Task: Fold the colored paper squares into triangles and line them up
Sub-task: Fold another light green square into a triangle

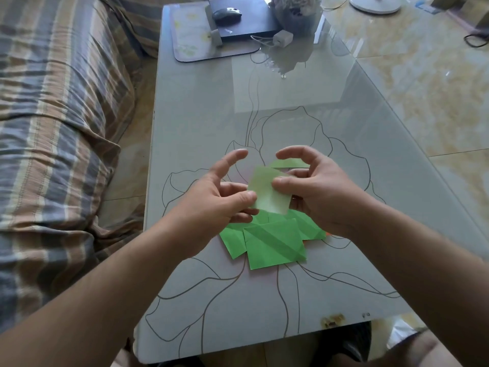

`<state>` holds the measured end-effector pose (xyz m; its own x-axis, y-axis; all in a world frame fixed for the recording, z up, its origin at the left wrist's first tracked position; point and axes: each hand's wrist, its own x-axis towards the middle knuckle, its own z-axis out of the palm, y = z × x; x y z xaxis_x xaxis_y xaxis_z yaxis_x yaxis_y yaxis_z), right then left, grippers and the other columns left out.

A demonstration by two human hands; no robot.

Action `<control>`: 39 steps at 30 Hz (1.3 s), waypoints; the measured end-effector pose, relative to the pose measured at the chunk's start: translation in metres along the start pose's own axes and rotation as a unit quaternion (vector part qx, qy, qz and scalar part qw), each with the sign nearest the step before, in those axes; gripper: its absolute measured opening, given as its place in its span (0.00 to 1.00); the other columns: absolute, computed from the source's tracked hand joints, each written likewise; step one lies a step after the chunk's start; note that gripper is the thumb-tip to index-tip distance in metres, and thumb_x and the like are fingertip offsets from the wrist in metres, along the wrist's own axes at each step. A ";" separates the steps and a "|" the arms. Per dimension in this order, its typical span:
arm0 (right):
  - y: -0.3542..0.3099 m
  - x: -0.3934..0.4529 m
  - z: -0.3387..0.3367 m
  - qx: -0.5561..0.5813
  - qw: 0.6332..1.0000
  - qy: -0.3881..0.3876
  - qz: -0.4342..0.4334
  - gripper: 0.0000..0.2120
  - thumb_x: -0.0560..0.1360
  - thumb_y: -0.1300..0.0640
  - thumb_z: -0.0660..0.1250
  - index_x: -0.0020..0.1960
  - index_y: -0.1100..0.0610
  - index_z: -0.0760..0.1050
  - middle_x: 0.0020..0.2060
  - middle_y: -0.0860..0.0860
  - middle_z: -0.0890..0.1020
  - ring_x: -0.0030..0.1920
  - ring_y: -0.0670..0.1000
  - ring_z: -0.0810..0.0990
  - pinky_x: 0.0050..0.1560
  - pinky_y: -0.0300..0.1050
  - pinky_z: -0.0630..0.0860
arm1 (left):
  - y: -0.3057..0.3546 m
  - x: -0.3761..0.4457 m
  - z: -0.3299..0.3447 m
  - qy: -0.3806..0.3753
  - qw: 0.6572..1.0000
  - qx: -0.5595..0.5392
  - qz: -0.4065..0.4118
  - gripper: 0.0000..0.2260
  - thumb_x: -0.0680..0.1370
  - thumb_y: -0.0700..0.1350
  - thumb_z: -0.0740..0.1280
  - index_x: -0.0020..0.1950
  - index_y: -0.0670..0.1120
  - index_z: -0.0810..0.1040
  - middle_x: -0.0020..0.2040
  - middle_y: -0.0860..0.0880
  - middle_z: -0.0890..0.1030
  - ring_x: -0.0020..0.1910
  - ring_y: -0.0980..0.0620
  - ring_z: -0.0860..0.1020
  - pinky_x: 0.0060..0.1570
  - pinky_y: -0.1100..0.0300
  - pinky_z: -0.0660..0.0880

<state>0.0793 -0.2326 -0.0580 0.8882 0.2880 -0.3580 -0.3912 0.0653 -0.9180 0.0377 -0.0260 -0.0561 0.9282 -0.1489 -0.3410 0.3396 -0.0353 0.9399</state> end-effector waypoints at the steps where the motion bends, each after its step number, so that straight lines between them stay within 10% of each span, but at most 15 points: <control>1: 0.000 0.001 0.000 0.019 1.000 0.012 0.000 0.15 0.76 0.70 0.71 0.57 0.56 0.75 0.44 0.59 0.80 0.45 0.61 0.80 0.51 0.59 0.78 | -0.001 -0.001 0.001 0.003 1.000 0.011 0.008 0.29 0.80 0.35 0.70 0.72 0.63 0.72 0.50 0.42 0.81 0.46 0.46 0.85 0.48 0.56 0.82; 6: 0.002 -0.001 0.000 -0.028 0.999 -0.004 -0.046 0.15 0.77 0.74 0.65 0.50 0.55 0.69 0.41 0.56 0.77 0.42 0.59 0.77 0.46 0.57 0.77 | -0.002 -0.003 0.005 0.029 0.999 0.018 0.035 0.10 0.81 0.32 0.67 0.54 0.47 0.77 0.40 0.45 0.82 0.41 0.48 0.83 0.45 0.56 0.82; 12: -0.001 -0.004 -0.005 -0.138 0.980 -0.071 -0.123 0.16 0.76 0.69 0.69 0.52 0.48 0.84 0.43 0.54 0.78 0.38 0.58 0.73 0.40 0.55 0.70 | -0.001 0.001 0.002 0.076 0.996 -0.003 0.037 0.15 0.80 0.31 0.65 0.43 0.46 0.87 0.41 0.44 0.85 0.41 0.48 0.82 0.49 0.52 0.82; 16: -0.003 -0.007 -0.005 -0.148 0.982 -0.081 -0.089 0.15 0.73 0.67 0.72 0.52 0.50 0.86 0.44 0.71 0.81 0.41 0.60 0.73 0.42 0.56 0.69 | 0.002 -0.001 -0.002 0.022 0.999 -0.032 0.030 0.12 0.76 0.32 0.71 0.47 0.48 0.89 0.48 0.41 0.87 0.47 0.44 0.84 0.55 0.52 0.82; 24: -0.009 -0.009 -0.011 -0.088 0.988 -0.108 -0.066 0.11 0.75 0.73 0.71 0.52 0.60 0.83 0.55 0.63 0.85 0.49 0.57 0.86 0.56 0.57 0.80 | 0.007 -0.004 -0.011 -0.042 0.998 -0.037 0.041 0.13 0.71 0.39 0.74 0.54 0.49 0.88 0.55 0.32 0.83 0.53 0.35 0.83 0.68 0.37 0.75; 30: -0.006 -0.007 -0.005 -0.149 0.979 -0.085 -0.114 0.08 0.69 0.55 0.79 0.48 0.54 0.87 0.45 0.75 0.79 0.43 0.60 0.76 0.50 0.68 0.74 | 0.005 -0.001 -0.016 -0.033 0.996 0.009 0.077 0.07 0.74 0.42 0.77 0.51 0.46 0.88 0.52 0.35 0.85 0.55 0.34 0.83 0.61 0.42 0.80; 34: -0.002 -0.005 -0.008 -0.202 0.968 -0.070 -0.133 0.03 0.73 0.58 0.79 0.45 0.53 0.86 0.35 0.66 0.78 0.35 0.57 0.71 0.41 0.58 0.71 | 0.003 0.000 -0.014 0.006 0.985 0.100 0.144 0.08 0.73 0.45 0.73 0.51 0.49 0.87 0.45 0.50 0.88 0.43 0.53 0.85 0.50 0.62 0.81; 39: 0.004 -0.004 -0.002 -0.302 0.937 -0.034 -0.171 0.15 0.65 0.42 0.82 0.46 0.46 0.84 0.43 0.49 0.85 0.44 0.53 0.86 0.47 0.62 0.83 | -0.006 -0.002 -0.007 0.022 0.964 0.186 0.191 0.09 0.79 0.47 0.74 0.59 0.52 0.85 0.48 0.51 0.88 0.47 0.46 0.87 0.51 0.43 0.84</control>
<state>0.0743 -0.2357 -0.0608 0.9111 0.4110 -0.0319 0.1397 -0.3808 -0.9140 0.0346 -0.0190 -0.0615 0.9829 -0.1800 0.0390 -0.0991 -0.3383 0.9358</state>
